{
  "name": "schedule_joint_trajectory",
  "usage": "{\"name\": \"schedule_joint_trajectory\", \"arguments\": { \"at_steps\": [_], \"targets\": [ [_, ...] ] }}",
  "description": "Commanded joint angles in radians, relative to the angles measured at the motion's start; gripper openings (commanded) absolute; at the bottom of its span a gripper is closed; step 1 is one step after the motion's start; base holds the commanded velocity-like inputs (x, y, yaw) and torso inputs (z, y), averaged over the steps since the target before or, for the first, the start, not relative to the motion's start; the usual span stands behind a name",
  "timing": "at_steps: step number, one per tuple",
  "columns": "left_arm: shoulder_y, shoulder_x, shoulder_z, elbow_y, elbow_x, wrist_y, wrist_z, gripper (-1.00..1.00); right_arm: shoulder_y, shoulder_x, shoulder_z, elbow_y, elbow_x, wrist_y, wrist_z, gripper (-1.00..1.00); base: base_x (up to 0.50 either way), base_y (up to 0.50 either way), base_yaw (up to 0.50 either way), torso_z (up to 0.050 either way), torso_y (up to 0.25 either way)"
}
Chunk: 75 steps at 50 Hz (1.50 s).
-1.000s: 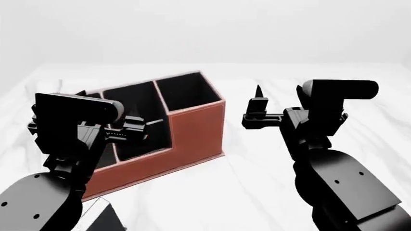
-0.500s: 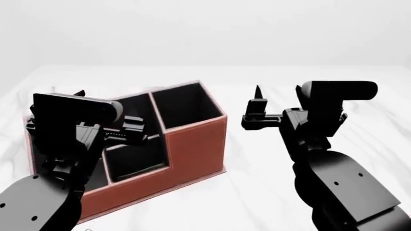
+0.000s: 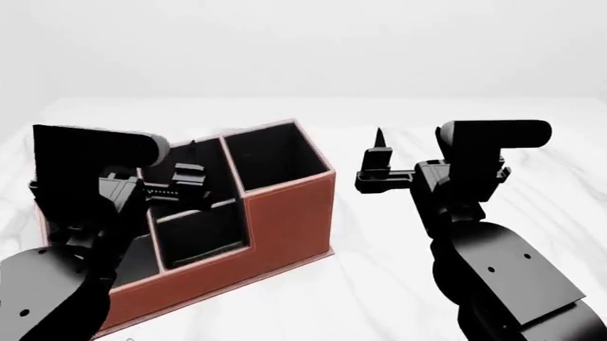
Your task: Pick up the book and place it in the front compartment of the caddy.
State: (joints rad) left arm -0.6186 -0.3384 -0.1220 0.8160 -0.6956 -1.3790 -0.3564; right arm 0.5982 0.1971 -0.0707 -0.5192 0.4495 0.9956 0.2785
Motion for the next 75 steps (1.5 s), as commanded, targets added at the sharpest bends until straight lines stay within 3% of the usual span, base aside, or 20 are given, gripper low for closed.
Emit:
{"name": "schedule_joint_trajectory", "arguments": {
  "at_steps": [1,3,5,18,23,32,42,62,75],
  "targets": [
    [-0.203,-0.133,-0.082,-0.169,-0.844,-0.145,-0.742,1.00,0.004,0.005,-0.008,0.021,-0.002,-0.006,0.007,1.00,0.00,0.00,0.00,0.000,0.000],
    [-0.242,-0.196,-0.013,-0.196,-1.144,-0.081,-0.893,1.00,0.005,0.005,-0.005,0.015,0.003,0.000,0.009,1.00,0.00,0.00,0.00,0.000,0.004],
    [-0.256,-0.244,0.023,-0.217,-1.274,-0.009,-0.976,1.00,0.007,0.006,-0.005,0.013,0.005,0.001,0.010,1.00,0.00,0.00,0.00,0.000,0.000],
    [-0.386,-0.458,0.267,-0.227,-1.632,0.223,-1.200,1.00,0.013,0.012,-0.002,0.022,0.013,-0.004,0.015,1.00,0.00,0.00,0.00,0.000,0.000],
    [-0.464,-0.586,0.416,-0.203,-1.708,0.356,-1.209,1.00,0.017,0.014,0.001,0.017,0.019,0.001,0.018,1.00,0.00,0.00,0.00,0.000,0.000],
    [-0.562,-0.699,0.539,-0.178,-1.855,0.480,-1.192,1.00,0.020,0.017,-0.006,0.024,0.021,-0.003,0.021,1.00,0.00,0.00,0.00,0.000,0.000],
    [-0.450,-0.739,0.515,-0.129,-1.858,0.552,-1.100,1.00,0.013,0.022,-0.020,0.043,0.016,-0.025,0.019,1.00,0.00,0.00,0.00,0.000,0.000],
    [-0.239,-0.745,0.595,-0.119,-1.834,0.602,-1.050,1.00,-0.008,0.029,-0.061,0.061,0.002,-0.057,0.023,1.00,0.00,0.00,0.00,0.000,0.000],
    [-0.071,-0.799,0.587,-0.072,-1.785,0.666,-0.993,1.00,-0.005,0.034,-0.069,0.069,0.005,-0.062,0.027,1.00,0.00,0.00,0.00,0.000,0.000]
  ]
}}
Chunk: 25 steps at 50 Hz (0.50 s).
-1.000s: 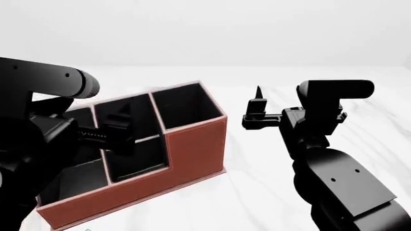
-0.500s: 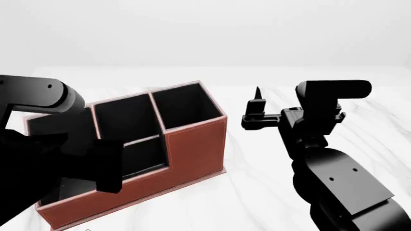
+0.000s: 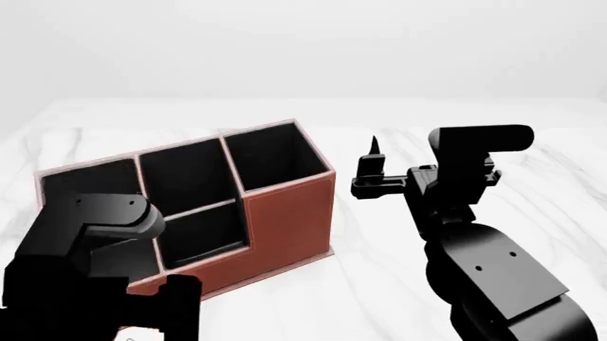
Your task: Pick up the book and place it in the front compartment of the caddy.
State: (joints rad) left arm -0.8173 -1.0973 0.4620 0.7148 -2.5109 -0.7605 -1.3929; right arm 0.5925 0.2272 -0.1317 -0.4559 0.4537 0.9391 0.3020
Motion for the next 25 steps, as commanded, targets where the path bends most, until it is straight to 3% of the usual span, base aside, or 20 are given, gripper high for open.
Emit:
{"name": "schedule_joint_trajectory", "arguments": {
  "at_steps": [1,17,25],
  "targets": [
    [0.136,-0.043,0.000,0.036,0.029,0.057,0.046,1.00,0.003,0.004,-0.007,0.008,0.001,-0.006,0.004,1.00,0.00,0.00,0.00,0.000,0.000],
    [0.105,-0.071,0.017,0.081,-0.043,0.101,-0.026,1.00,0.008,0.007,-0.008,0.019,0.008,-0.011,0.009,1.00,0.00,0.00,0.00,0.000,0.000],
    [0.115,-0.133,0.031,0.099,-0.072,0.105,-0.063,1.00,0.007,0.011,-0.013,0.016,0.010,-0.011,0.014,1.00,0.00,0.00,0.00,0.000,0.000]
  ]
}}
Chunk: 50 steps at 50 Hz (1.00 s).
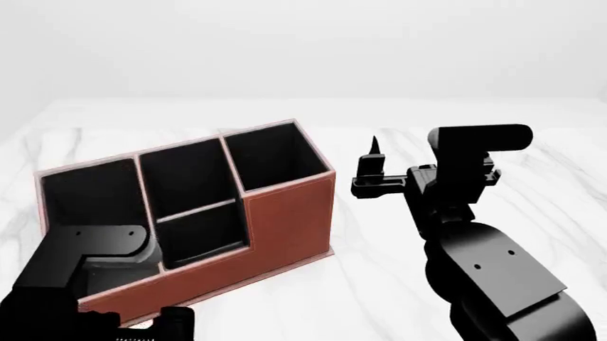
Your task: Pick up the book and place it in the front compartment of the caddy.
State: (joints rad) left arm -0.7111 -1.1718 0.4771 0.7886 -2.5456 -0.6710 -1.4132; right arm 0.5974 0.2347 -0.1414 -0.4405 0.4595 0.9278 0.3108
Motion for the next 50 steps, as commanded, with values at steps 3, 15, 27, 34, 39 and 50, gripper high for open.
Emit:
{"name": "schedule_joint_trajectory", "arguments": {
  "at_steps": [3,15,27,34,39,50],
  "targets": [
    [0.020,-0.076,0.013,0.032,-0.041,0.025,-0.037,1.00,-0.002,0.003,-0.007,0.008,0.002,-0.010,0.004,1.00,0.00,0.00,0.00,0.000,0.000],
    [0.125,-0.193,-0.021,0.064,-0.002,0.079,0.052,1.00,-0.002,0.004,-0.017,0.027,-0.001,-0.025,0.007,1.00,0.00,0.00,0.00,0.000,0.000],
    [0.243,-0.358,-0.015,0.088,0.076,0.139,0.174,1.00,0.001,0.005,-0.021,0.037,0.002,-0.032,0.010,1.00,0.00,0.00,0.00,0.000,0.000],
    [0.264,-0.369,-0.001,0.071,0.101,0.123,0.191,1.00,0.004,0.005,-0.019,0.029,0.011,-0.023,0.016,1.00,0.00,0.00,0.00,0.000,0.000],
    [0.276,-0.360,0.007,0.053,0.120,0.109,0.199,1.00,0.007,0.005,-0.020,0.034,0.013,-0.025,0.018,1.00,0.00,0.00,0.00,0.000,0.000],
    [0.283,-0.276,0.030,-0.027,0.167,0.039,0.201,1.00,0.001,0.007,-0.022,0.035,0.018,-0.031,0.021,1.00,0.00,0.00,0.00,0.000,0.000]
  ]
}}
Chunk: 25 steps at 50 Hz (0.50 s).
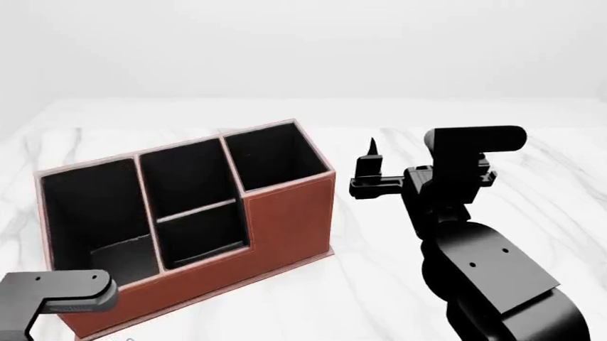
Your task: Pick up the book and place it in the front compartment of the caddy.
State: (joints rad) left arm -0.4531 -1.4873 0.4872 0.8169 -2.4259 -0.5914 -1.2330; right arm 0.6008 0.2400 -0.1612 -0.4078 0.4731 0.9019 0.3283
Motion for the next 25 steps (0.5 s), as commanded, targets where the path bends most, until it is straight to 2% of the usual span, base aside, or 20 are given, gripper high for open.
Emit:
{"name": "schedule_joint_trajectory", "arguments": {
  "at_steps": [1,12,25],
  "targets": [
    [0.027,0.042,0.023,-0.062,0.055,-0.048,0.023,1.00,-0.001,0.002,-0.002,0.005,0.005,-0.005,0.004,1.00,0.00,0.00,0.00,0.000,0.000],
    [0.056,0.050,0.033,-0.091,0.104,-0.047,0.068,1.00,-0.003,0.002,-0.004,0.014,0.010,-0.012,0.006,1.00,0.00,0.00,0.00,0.000,0.000],
    [0.091,0.115,0.062,-0.165,0.189,-0.077,0.134,1.00,-0.003,0.005,-0.005,0.020,0.015,-0.017,0.011,1.00,0.00,0.00,0.00,0.000,0.000]
  ]
}}
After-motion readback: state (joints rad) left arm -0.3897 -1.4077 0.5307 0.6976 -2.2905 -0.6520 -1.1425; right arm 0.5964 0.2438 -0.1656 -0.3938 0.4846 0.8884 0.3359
